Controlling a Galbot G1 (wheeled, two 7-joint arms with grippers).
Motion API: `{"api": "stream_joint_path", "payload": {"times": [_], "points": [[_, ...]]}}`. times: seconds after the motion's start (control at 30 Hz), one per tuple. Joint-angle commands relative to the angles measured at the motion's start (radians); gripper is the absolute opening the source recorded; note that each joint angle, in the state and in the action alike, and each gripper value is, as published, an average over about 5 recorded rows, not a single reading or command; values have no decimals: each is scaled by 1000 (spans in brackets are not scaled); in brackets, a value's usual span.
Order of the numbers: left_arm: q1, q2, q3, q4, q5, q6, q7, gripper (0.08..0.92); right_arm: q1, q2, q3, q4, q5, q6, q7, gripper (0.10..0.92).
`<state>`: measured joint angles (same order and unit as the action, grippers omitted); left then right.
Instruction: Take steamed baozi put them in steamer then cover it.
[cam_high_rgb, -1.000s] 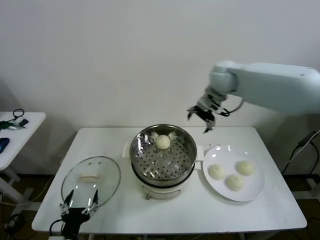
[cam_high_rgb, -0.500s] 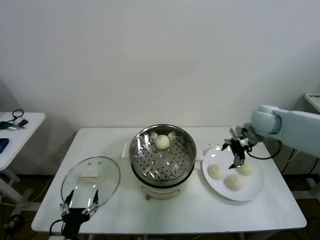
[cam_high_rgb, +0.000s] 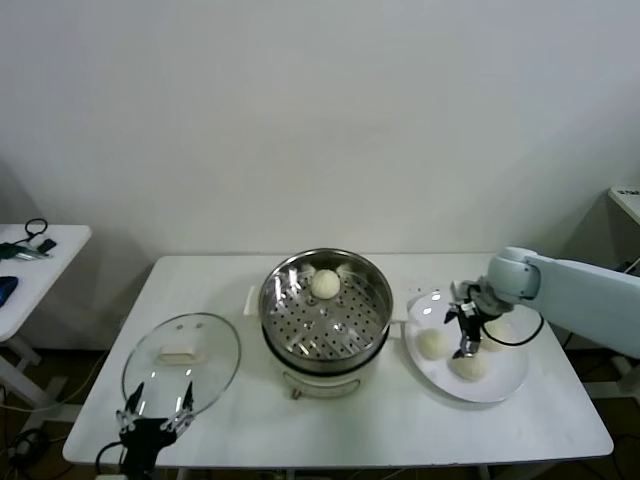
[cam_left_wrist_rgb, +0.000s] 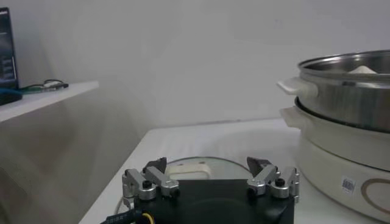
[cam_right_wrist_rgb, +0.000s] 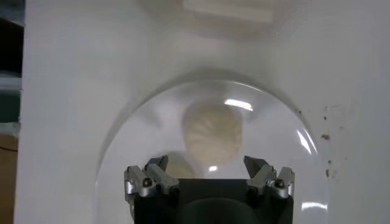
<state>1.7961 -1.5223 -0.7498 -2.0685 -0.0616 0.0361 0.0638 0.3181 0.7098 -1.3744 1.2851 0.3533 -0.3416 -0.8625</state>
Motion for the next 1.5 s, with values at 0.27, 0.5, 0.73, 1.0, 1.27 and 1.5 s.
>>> {"api": "stream_joint_path", "payload": {"times": [0.27,0.5,0.73,1.0,1.27,1.5], "points": [[2,-6,-1,2,1,-2,-1,823,-99,95,69,-111,-21,-13,7,823],[1,-6,-3,-1,1,0,-1,823,-96,101,82,-113,-20,-11,5,720],[3,-8,0,-4,4,-1,-1,823,11,62,24,-65,20,6,-29,633],[3,-8,5,-8,6,0,-1,823,510,16,-296,31,221,64,-114,636],[-3,-3,17,-9,13,3,0,823,830,114,-381,221,456,22,-127,636],[0,4,17,-14,10,2,-1,823,741,297,-235,311,587,-112,8,636]]}}
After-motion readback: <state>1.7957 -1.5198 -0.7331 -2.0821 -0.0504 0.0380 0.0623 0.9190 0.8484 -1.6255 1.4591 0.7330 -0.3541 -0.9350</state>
